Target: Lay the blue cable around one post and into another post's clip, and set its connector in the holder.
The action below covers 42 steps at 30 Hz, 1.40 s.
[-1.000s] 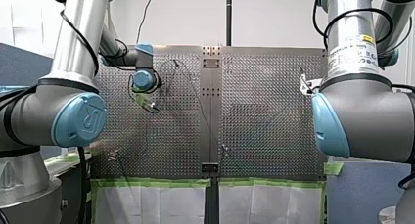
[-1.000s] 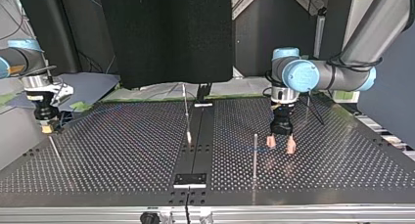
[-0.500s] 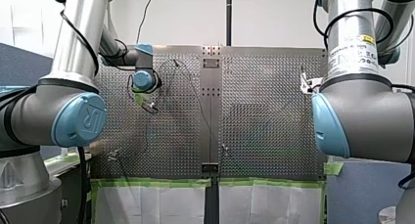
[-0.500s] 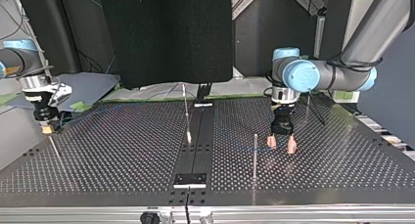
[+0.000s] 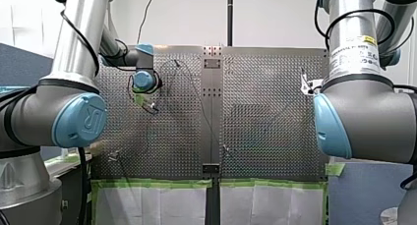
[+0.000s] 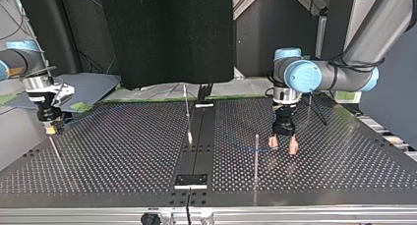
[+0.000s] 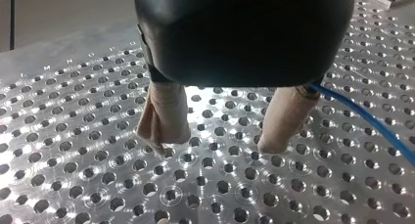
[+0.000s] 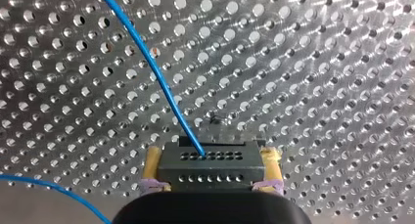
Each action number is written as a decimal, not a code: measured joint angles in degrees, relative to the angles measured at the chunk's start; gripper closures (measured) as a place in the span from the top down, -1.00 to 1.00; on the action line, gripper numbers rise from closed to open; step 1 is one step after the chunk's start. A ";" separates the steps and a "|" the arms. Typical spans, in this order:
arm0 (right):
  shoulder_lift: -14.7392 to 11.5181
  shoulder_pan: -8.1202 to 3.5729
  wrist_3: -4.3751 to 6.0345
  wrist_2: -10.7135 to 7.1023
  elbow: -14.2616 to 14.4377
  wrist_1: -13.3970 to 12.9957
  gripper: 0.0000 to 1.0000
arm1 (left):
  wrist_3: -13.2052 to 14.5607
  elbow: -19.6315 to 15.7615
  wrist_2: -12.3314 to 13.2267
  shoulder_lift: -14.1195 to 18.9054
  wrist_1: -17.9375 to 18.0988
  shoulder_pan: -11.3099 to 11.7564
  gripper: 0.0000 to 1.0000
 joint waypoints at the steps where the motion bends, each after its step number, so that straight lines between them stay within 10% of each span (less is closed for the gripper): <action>1: 0.01 0.04 0.00 0.01 0.00 0.00 -1.00 | 0.00 0.00 0.00 0.00 0.00 0.00 1.00; 42: 0.61 0.26 1.56 1.05 0.00 -3.07 -1.00 | 0.00 0.00 0.09 0.00 -0.02 0.10 1.00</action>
